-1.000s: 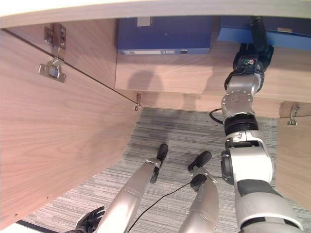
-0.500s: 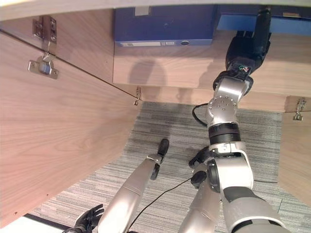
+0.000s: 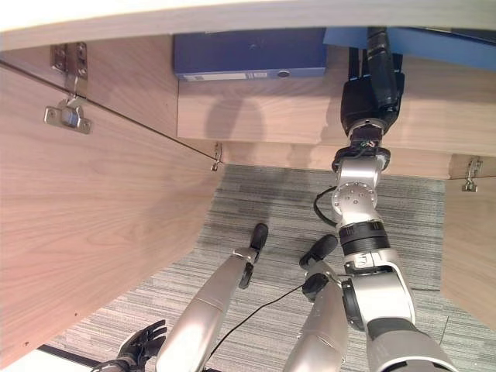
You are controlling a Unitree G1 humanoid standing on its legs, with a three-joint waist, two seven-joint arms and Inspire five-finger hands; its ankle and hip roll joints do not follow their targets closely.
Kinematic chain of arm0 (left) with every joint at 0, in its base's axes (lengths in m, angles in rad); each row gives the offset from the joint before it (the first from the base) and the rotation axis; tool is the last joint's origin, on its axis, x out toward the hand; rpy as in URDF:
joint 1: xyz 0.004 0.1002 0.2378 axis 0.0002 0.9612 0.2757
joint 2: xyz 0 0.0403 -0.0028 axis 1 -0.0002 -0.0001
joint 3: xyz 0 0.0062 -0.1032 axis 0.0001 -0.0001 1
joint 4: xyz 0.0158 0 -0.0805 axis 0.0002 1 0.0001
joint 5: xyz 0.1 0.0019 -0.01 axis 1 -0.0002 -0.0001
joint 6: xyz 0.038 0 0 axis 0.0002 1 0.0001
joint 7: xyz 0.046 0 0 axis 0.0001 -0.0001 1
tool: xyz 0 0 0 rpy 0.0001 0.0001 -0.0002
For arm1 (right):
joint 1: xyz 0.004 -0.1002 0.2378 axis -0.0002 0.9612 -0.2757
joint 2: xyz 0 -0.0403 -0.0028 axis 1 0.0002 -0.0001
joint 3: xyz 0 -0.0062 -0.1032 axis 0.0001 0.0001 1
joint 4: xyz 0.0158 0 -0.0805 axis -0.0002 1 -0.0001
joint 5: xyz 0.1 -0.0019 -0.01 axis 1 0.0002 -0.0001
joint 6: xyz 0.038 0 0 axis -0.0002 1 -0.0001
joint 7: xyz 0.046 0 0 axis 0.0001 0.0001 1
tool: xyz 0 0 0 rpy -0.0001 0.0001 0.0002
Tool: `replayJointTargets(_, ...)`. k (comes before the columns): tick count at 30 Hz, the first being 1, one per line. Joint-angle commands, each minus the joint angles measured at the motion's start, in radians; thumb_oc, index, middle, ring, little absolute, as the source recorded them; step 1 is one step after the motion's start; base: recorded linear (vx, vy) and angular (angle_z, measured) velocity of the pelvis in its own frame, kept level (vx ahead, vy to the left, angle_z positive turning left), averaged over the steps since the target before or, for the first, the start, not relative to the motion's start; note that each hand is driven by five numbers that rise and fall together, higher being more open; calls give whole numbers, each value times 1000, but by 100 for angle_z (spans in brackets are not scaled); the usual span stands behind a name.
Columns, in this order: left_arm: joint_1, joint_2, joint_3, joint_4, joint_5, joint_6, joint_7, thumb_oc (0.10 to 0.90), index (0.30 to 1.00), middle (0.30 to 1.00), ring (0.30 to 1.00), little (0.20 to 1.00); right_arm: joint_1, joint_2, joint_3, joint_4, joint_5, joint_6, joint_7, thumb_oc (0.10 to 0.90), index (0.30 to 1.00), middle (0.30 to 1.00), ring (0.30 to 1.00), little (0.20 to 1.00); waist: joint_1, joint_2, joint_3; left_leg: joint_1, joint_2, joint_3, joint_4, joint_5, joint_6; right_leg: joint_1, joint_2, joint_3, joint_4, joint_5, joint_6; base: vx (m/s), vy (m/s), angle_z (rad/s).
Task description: Put the empty folder in the office cabinet
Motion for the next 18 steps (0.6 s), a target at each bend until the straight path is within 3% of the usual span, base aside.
replayJointTargets(1, 115, 88, 1, 68, 14, 20, -1, 800, 900, 900, 900, 900, 2, -57, -22, -145, -80, -25, 104, 800, 900, 900, 900, 900, 6, 23, -12, 20, 24, -36, -43, -82, -41, 119, -23, 33, 40, -99, 107, 0, 0, 0)
replayJointTargets(8, 116, 75, 10, 61, 20, 13, 0, 800, 900, 900, 900, 900, 94, -2, -69, -183, -80, -42, 113, 800, 900, 900, 900, 900, -8, 21, -5, 24, 23, -33, -49, -80, -39, 126, -20, 29, 30, -94, 109, -2, 5, -2)
replayJointTargets(12, 117, 76, 21, 82, -5, 9, 13, 800, 900, 900, 900, 900, 63, -74, -84, -38, -137, -51, 13, 800, 900, 900, 900, 900, -19, 11, 0, 26, 26, -29, -50, -79, -41, 127, -18, 36, 21, -86, 109, 0, 0, 0)
replayJointTargets(13, 101, 78, 39, 122, -17, 13, 22, 800, 900, 900, 900, 900, 24, -176, -39, 94, -310, 23, -99, 800, 900, 900, 900, 900, -28, -9, 3, 27, 33, -25, -52, -77, -42, 127, -14, 38, 12, -80, 107, -35, 15, -5)
replayJointTargets(14, 91, 75, 45, 141, -14, 14, 28, 800, 900, 900, 900, 900, 6, -220, -16, 142, -400, 71, -139, 800, 900, 900, 900, 900, -36, -21, 8, 27, 38, -23, -56, -75, -43, 128, -11, 36, 2, -75, 106, -31, 9, -6)
replayJointTargets(18, 80, 60, 52, 153, -9, 7, 44, 800, 900, 900, 900, 900, -49, -266, 38, 183, -522, 133, -187, 800, 900, 900, 900, 900, -51, -40, 22, 30, 47, -22, -67, -66, -45, 134, -5, 30, -21, -62, 104, -21, -17, -6)
